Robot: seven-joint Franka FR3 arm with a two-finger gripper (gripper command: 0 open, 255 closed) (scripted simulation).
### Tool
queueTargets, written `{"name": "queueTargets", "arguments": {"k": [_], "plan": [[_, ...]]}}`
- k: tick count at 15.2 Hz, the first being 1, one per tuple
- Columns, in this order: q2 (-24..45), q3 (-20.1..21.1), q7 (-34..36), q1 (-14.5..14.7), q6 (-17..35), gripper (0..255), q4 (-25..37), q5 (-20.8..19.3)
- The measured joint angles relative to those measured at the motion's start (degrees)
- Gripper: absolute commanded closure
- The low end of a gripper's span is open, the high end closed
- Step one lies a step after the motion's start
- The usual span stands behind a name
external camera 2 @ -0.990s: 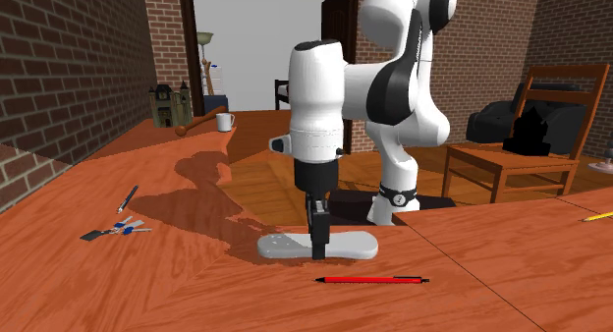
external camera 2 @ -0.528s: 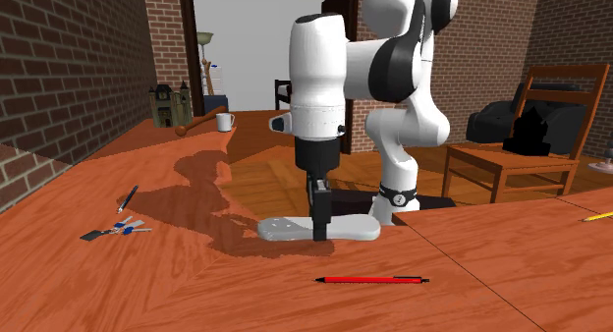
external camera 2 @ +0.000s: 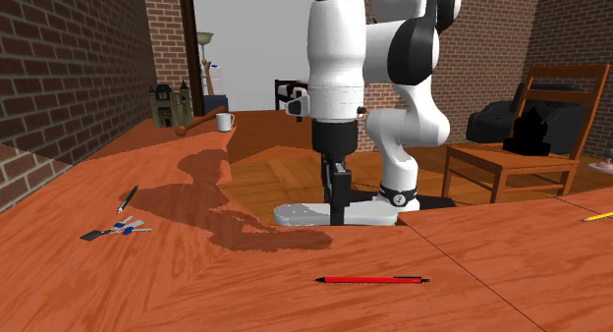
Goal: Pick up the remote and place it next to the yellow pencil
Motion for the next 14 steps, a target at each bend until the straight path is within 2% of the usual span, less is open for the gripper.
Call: {"name": "queueTargets", "arguments": {"k": [8,14], "plan": [[-8.08,5.96,8.99,4.62,-0.46,255,-7.36,2.32],[-13.42,11.57,16.72,9.01,-0.78,255,-11.97,5.47]]}}
